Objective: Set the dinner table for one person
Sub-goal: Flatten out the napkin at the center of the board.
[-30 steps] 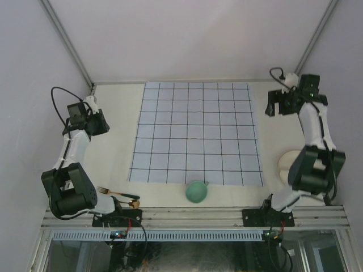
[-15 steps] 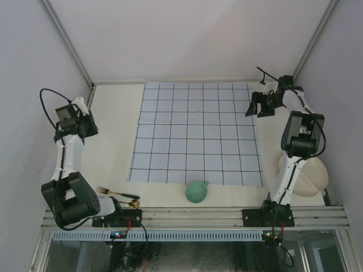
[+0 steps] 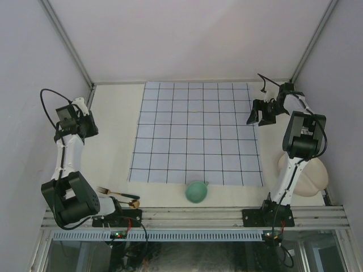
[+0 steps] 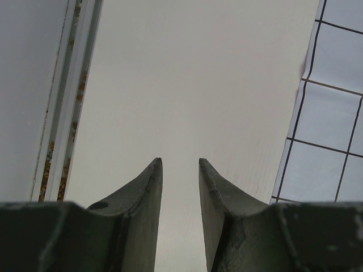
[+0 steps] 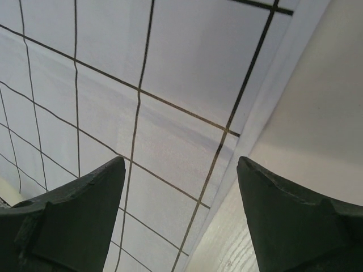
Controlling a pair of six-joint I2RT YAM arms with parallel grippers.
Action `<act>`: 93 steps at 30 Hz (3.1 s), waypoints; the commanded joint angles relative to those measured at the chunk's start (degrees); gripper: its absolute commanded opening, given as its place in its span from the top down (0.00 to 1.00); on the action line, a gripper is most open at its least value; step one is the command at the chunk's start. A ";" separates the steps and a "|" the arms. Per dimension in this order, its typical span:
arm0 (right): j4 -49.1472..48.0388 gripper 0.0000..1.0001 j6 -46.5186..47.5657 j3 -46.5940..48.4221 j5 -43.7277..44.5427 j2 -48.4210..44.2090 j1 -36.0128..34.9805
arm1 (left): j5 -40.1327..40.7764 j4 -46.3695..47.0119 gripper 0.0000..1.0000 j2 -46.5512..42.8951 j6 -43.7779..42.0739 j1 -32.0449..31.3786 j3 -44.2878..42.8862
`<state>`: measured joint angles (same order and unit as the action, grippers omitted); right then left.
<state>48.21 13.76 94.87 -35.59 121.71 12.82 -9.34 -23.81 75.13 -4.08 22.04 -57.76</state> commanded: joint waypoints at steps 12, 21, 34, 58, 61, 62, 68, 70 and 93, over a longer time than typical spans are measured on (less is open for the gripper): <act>0.05 0.20 1.94 0.84 0.01 -1.06 0.83 | -0.97 0.37 0.63 -0.99 0.08 0.28 -0.30; -0.13 0.21 1.99 2.48 0.30 1.02 0.15 | -0.55 -0.68 0.63 -1.48 0.10 0.28 -1.28; 0.48 0.21 0.82 8.10 2.42 5.27 0.06 | 0.23 -1.12 0.63 -1.40 0.12 0.31 -1.63; 0.42 0.29 0.14 10.41 2.75 8.81 -2.43 | -0.11 -1.58 0.63 -1.22 0.71 0.33 -2.71; 0.32 0.37 0.26 10.55 3.51 8.95 -3.02 | -0.17 -1.58 0.63 -1.22 0.75 0.28 -2.80; 0.41 0.42 0.23 10.77 3.49 9.06 -3.08 | -0.16 -1.51 0.63 -1.14 0.74 0.29 -2.84; 3.27 0.76 0.61 14.50 2.74 11.26 -3.02 | -0.04 -1.77 0.63 -1.22 0.55 0.38 -3.15; 3.70 0.86 0.65 15.38 2.51 11.77 -3.01 | 0.08 -1.83 0.63 -1.31 0.44 0.30 -3.15; 6.43 0.76 1.04 21.44 3.51 13.85 -3.30 | 0.16 -2.19 0.63 -1.44 0.38 0.30 -3.40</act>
<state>54.17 14.11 114.72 -31.73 136.16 9.91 -9.15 -26.41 75.33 -3.64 22.11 -57.95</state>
